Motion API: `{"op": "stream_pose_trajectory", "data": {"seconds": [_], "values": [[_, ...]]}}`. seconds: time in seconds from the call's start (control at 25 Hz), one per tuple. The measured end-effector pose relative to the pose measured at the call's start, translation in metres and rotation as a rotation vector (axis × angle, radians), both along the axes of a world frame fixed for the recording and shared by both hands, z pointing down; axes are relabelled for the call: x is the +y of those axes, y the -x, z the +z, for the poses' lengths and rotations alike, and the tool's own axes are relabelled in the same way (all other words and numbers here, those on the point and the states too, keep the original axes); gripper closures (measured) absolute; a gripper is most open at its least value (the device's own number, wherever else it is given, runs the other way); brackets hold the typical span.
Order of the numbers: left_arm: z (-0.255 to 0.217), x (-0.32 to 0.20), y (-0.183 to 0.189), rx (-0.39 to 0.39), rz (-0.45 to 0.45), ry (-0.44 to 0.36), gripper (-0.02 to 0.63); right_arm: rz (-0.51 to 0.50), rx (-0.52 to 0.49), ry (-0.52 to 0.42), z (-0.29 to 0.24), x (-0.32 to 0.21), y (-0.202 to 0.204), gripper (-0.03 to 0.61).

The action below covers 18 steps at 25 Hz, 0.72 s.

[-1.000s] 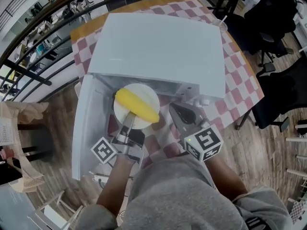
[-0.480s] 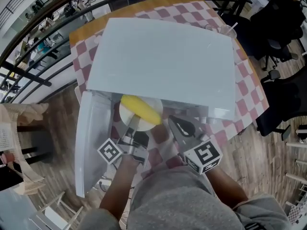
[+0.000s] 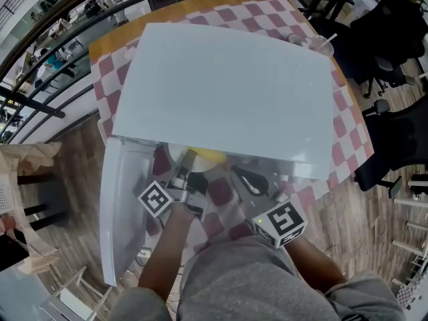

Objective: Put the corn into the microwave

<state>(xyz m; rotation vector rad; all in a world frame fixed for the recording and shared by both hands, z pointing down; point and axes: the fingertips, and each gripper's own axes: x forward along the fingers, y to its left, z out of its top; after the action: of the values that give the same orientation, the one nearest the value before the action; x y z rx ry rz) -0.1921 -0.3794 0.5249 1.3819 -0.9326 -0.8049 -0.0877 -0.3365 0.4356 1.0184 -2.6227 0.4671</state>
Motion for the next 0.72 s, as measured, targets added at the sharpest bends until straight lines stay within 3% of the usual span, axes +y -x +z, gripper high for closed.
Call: {"op": "stream_pose_trajectory", "data": {"seconds": [0.72], "values": [[0.024,-0.005,-0.009,-0.039,-0.005,0.049,0.598,-0.013,-0.003,0.041,0.001,0.015,-0.001,0.58]]}}
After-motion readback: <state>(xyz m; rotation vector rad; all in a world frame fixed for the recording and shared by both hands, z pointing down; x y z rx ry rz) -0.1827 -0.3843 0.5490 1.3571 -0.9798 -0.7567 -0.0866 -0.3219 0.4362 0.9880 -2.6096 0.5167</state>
